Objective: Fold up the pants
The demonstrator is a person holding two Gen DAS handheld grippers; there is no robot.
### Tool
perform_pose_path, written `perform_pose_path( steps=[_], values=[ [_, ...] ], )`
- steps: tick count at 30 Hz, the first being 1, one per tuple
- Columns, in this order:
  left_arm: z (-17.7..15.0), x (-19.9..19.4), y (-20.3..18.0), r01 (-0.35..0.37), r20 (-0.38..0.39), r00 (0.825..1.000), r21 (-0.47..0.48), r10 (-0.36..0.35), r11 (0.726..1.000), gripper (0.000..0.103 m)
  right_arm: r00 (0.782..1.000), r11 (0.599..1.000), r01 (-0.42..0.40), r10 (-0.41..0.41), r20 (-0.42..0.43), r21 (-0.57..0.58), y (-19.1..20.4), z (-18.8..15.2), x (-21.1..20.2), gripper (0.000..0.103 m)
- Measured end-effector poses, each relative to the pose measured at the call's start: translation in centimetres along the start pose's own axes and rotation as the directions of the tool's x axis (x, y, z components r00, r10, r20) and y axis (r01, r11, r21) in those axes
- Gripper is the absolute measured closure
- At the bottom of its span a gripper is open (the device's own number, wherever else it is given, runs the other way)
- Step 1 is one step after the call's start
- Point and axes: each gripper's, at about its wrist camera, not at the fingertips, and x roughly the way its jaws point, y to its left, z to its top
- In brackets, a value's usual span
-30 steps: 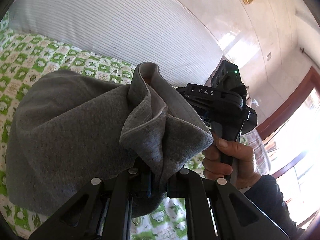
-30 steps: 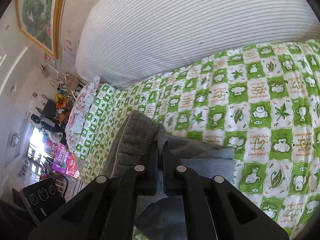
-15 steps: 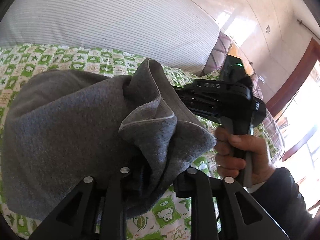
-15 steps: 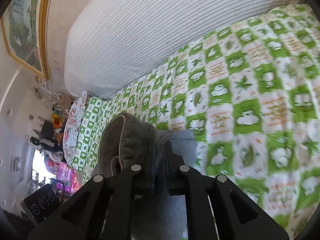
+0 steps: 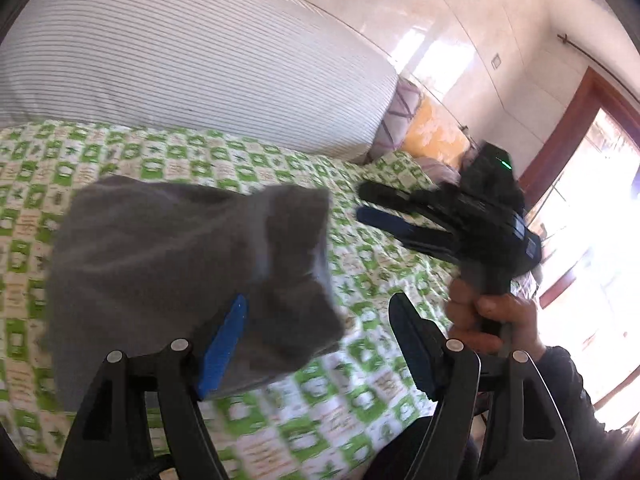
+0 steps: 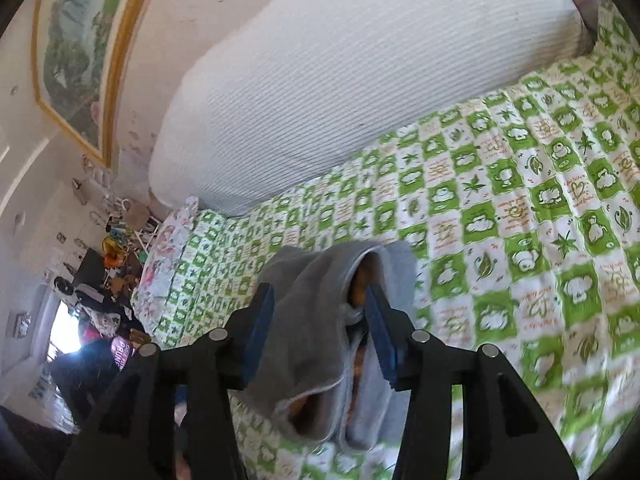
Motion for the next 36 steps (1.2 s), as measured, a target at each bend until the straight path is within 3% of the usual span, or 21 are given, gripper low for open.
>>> perform_pose_path(
  steps=[5, 10, 16, 21, 22, 23, 25, 28, 33, 36],
  values=[
    [1.5, -1.9, 3.5, -0.025, 0.006, 1.0, -0.046, 0.026, 0.999, 0.028, 1.0, 0.999, -0.012, 0.01, -0.03, -0.039, 2.9, -2.8, 0.4, 0.053],
    [3.2, -1.7, 5.1, -0.062, -0.029, 0.998, -0.011, 0.062, 0.998, 0.028, 0.996, 0.996, 0.065, -0.069, -0.063, -0.065, 4.1, -5.6, 1.1, 0.053],
    [5.2, 1.0, 5.9, -0.029, -0.149, 0.988, 0.075, 0.04, 0.997, 0.028, 0.987, 0.987, 0.138, -0.144, -0.069, -0.077, 4.0, -7.9, 1.5, 0.053],
    [5.2, 4.5, 7.8, -0.099, -0.243, 0.962, 0.126, 0.128, 0.987, 0.028, 0.975, 0.978, 0.187, -0.196, -0.106, -0.092, 3.9, -8.5, 3.6, 0.054],
    [5.1, 5.0, 8.3, -0.107, -0.257, 0.957, 0.12, 0.136, 0.987, 0.028, 0.968, 0.973, 0.205, -0.217, -0.123, -0.104, 3.9, -8.6, 4.2, 0.061],
    [4.8, 5.9, 9.0, -0.115, -0.277, 0.951, 0.108, 0.141, 0.987, 0.029, 0.961, 0.968, 0.222, -0.238, -0.142, -0.115, 3.7, -8.7, 4.9, 0.081],
    [4.5, 7.3, 9.9, -0.118, -0.308, 0.941, 0.081, 0.137, 0.99, 0.029, 0.95, 0.963, 0.243, -0.261, -0.172, -0.119, 3.1, -8.6, 6.1, 0.095],
    [5.0, 8.9, 10.6, -0.165, -0.303, 0.936, 0.081, 0.182, 0.983, 0.03, 0.949, 0.958, 0.255, -0.274, -0.154, -0.134, 3.1, -7.9, 6.6, 0.096],
    [8.3, 10.4, 11.1, -0.262, -0.231, 0.933, 0.094, 0.277, 0.961, 0.031, 0.969, 0.963, 0.241, -0.246, -0.033, -0.124, 3.9, -3.3, 4.3, 0.097],
    [8.6, 11.5, 11.6, -0.275, -0.245, 0.925, 0.093, 0.29, 0.957, 0.031, 0.971, 0.965, 0.23, -0.236, -0.027, -0.124, 4.0, -2.8, 3.0, 0.097]
  ],
)
